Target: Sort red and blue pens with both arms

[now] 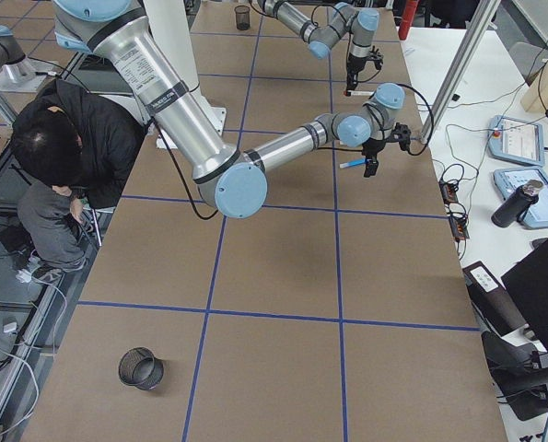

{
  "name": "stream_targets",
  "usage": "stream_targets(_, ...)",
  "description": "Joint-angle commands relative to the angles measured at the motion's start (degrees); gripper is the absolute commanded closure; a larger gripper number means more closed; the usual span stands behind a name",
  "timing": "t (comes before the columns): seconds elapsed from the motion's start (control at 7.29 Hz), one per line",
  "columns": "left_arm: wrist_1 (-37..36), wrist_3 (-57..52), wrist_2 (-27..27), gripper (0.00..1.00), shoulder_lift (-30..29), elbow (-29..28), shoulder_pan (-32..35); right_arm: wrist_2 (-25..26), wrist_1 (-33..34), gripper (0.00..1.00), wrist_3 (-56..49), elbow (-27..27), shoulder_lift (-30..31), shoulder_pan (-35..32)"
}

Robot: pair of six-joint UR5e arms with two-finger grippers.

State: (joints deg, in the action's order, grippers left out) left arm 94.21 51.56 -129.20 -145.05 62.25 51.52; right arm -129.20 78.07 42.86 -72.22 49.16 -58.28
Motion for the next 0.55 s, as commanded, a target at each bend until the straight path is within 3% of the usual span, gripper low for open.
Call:
stream_targets(0.0, -6.1, -3.5, -1.7, 1.0, 2.8, 4.3, 2.2, 2.9, -2.0, 0.01, -0.1, 5.1, -4.5, 2.6)
stream_targets(0.27, -6.4, -7.5, -1.7, 1.0, 14.6, 15.7, 5.9, 6.6, -2.1, 0.01, -0.1, 6.6, -6.9, 4.9)
stream_targets(0.41, -6.8, -8.4, -1.4, 1.0, 17.1, 16.4, 8.8, 6.6, -2.2, 0.01, -0.1, 6.8, -7.4, 5.2)
